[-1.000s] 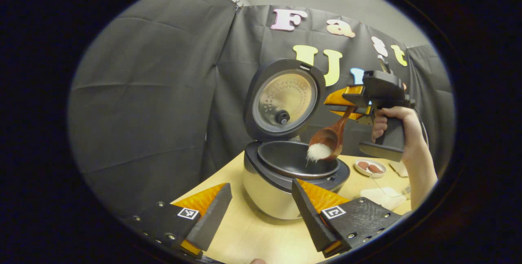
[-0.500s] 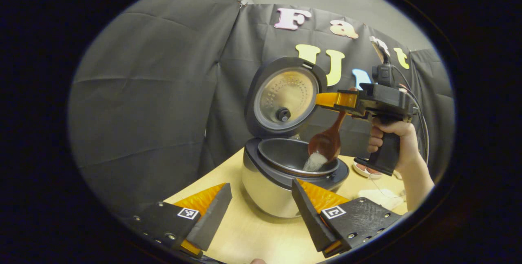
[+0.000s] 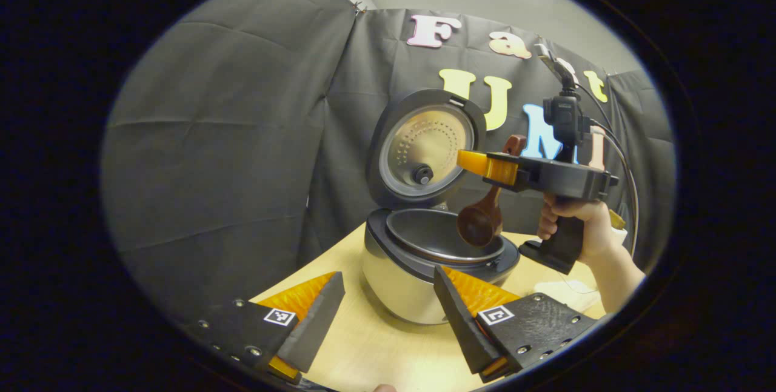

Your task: Close the left gripper, press the button to open the rice cooker; take a wooden spoon from the chopstick holder with the right hand, scoop a spoonful of rice and pour it into the rice cooker, then put the wooden spoon back into the chopstick holder.

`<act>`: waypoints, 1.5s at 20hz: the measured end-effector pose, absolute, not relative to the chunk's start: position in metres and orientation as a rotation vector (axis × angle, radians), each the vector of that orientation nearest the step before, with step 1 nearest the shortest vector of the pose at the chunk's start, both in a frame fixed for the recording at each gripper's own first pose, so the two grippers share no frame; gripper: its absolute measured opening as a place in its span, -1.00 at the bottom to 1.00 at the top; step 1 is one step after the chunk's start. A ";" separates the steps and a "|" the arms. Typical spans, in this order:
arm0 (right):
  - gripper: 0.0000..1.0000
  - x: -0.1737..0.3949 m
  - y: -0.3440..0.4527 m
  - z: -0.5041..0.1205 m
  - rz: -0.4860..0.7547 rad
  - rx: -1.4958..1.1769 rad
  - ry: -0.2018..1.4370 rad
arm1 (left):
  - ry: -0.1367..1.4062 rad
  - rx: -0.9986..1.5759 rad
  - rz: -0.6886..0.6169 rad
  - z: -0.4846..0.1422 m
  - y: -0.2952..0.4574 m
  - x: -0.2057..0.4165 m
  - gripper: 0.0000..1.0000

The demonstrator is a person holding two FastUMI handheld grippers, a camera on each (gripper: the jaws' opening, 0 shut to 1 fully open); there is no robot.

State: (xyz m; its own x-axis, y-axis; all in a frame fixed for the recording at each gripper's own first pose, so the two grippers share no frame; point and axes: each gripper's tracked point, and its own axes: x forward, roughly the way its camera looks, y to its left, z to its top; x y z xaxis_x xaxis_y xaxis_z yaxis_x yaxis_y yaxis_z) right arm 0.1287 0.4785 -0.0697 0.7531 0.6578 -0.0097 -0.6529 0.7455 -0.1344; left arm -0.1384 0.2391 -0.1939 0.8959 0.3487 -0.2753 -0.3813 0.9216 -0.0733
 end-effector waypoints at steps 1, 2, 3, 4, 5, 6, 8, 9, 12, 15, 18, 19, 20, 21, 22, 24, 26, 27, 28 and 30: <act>-0.50 0.127 0.480 -0.071 0.716 -0.144 -0.047 | 0.259 -0.132 0.380 -0.194 0.239 -0.138 0.84; -0.50 0.127 0.479 -0.071 0.714 -0.154 -0.054 | 0.255 -0.140 0.380 -0.195 0.239 -0.138 0.85; -0.50 0.125 0.481 -0.072 0.716 -0.160 -0.060 | 0.251 -0.147 0.379 -0.195 0.240 -0.138 0.86; -0.50 0.123 0.481 -0.070 0.716 -0.167 -0.068 | 0.246 -0.150 0.376 -0.195 0.241 -0.139 0.87; -0.50 0.122 0.481 -0.068 0.717 -0.172 -0.078 | 0.244 -0.148 0.376 -0.194 0.241 -0.139 0.86; -0.50 0.121 0.479 -0.064 0.717 -0.168 -0.086 | 0.242 -0.144 0.378 -0.194 0.241 -0.139 0.84; -0.50 0.117 0.476 -0.054 0.716 -0.134 -0.101 | 0.240 -0.142 0.383 -0.191 0.240 -0.138 0.84; -0.48 0.116 0.472 -0.046 0.714 -0.112 -0.111 | 0.238 -0.142 0.385 -0.191 0.240 -0.138 0.84; -0.50 0.111 0.456 -0.023 0.705 -0.036 -0.129 | 0.220 -0.155 0.384 -0.184 0.238 -0.140 0.87; -0.50 0.102 0.428 -0.003 0.694 0.031 -0.141 | 0.206 -0.146 0.373 -0.176 0.236 -0.142 0.84; -0.50 0.095 0.394 0.006 0.677 0.084 -0.136 | 0.183 -0.143 0.363 -0.167 0.230 -0.141 0.84; -0.43 0.094 0.380 0.009 0.668 0.107 -0.133 | 0.172 -0.150 0.358 -0.164 0.226 -0.139 0.86; -0.50 0.093 0.365 0.011 0.655 0.122 -0.133 | 0.165 -0.160 0.350 -0.161 0.220 -0.136 0.84; -0.50 0.094 0.349 0.012 0.635 0.130 -0.133 | 0.160 -0.168 0.345 -0.159 0.212 -0.129 0.84; -0.50 0.093 0.330 0.014 0.609 0.134 -0.139 | 0.158 -0.173 0.341 -0.159 0.206 -0.123 0.84; -0.51 0.092 0.294 0.018 0.564 0.143 -0.140 | 0.160 -0.174 0.339 -0.162 0.197 -0.116 0.84; -0.43 0.086 0.253 0.012 0.535 0.174 -0.128 | 0.170 -0.156 0.348 -0.169 0.194 -0.112 0.84; -0.51 0.082 0.230 0.009 0.509 0.182 -0.129 | 0.179 -0.143 0.362 -0.175 0.195 -0.112 0.84; -0.50 0.081 0.206 0.008 0.471 0.188 -0.130 | 0.184 -0.133 0.370 -0.179 0.194 -0.111 0.87; -0.51 0.080 0.158 0.004 0.392 0.198 -0.135 | 0.190 -0.129 0.379 -0.182 0.188 -0.109 0.84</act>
